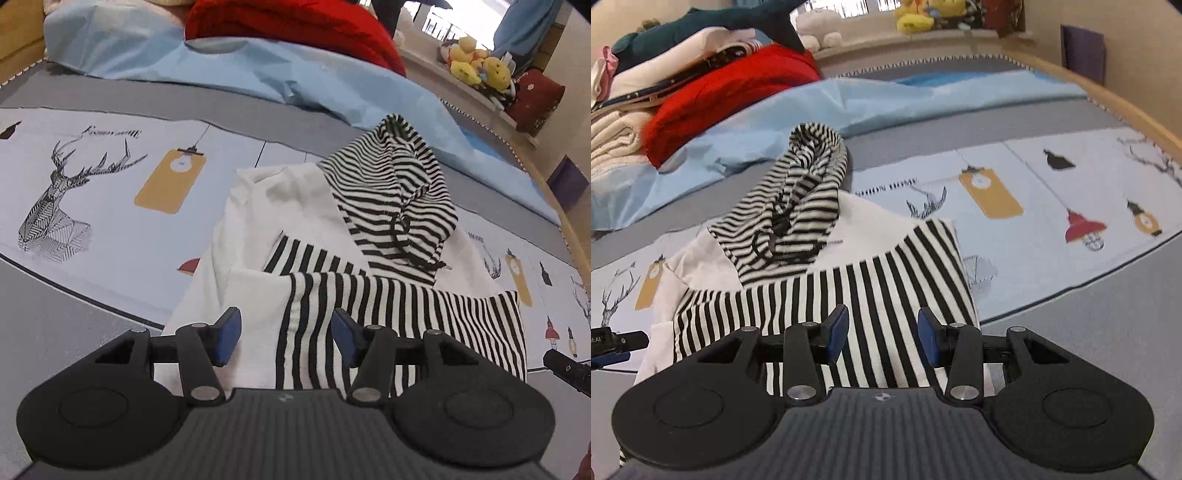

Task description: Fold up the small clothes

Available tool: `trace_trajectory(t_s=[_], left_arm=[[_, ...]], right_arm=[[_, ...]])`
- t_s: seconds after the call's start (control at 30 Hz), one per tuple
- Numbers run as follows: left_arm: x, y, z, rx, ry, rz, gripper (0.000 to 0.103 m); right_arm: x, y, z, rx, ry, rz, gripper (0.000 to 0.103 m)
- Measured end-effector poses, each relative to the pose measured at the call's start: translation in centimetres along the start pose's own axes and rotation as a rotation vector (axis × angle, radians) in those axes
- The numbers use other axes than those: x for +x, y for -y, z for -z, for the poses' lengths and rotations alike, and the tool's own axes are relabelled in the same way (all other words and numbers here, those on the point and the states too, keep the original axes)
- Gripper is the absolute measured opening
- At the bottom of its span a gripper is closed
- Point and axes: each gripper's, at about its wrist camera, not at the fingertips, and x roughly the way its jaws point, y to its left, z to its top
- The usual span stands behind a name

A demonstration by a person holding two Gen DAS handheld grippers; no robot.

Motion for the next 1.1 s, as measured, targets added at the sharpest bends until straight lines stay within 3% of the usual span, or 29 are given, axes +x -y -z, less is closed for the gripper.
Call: trace_trajectory(t_s=[0.2,0.4,0.63,0.83,1.1], left_arm=[[-0.5,0.3,0.1,0.033,0.02,-0.009,0.06],[-0.3,0.0,-0.2,0.026,-0.014,0.034,0.06],[0.4,0.6,-0.7,0.032,-0.023,0.022,0.057],[0.5,1.0,-1.3,0.031,-0.019,0.036,0.027],[1.4,2.1,-2.1,0.065,-0.008,0.04,0.024]], right_arm=[[-0.2,-0.3,0.1,-0.004,0.044,-0.01,0.043],[0.4,-0.9,-0.1,-0.024,0.002,-0.039,0.043],[1.4,-0.2,-0.9,0.013,-0.061,-0.03,0.043],[1.7,1.1,-1.5,0.044,-0.082,-0.039,0.043],[1.9,2.4,-2.6,0.096,-0.094,-0.101,0.017]])
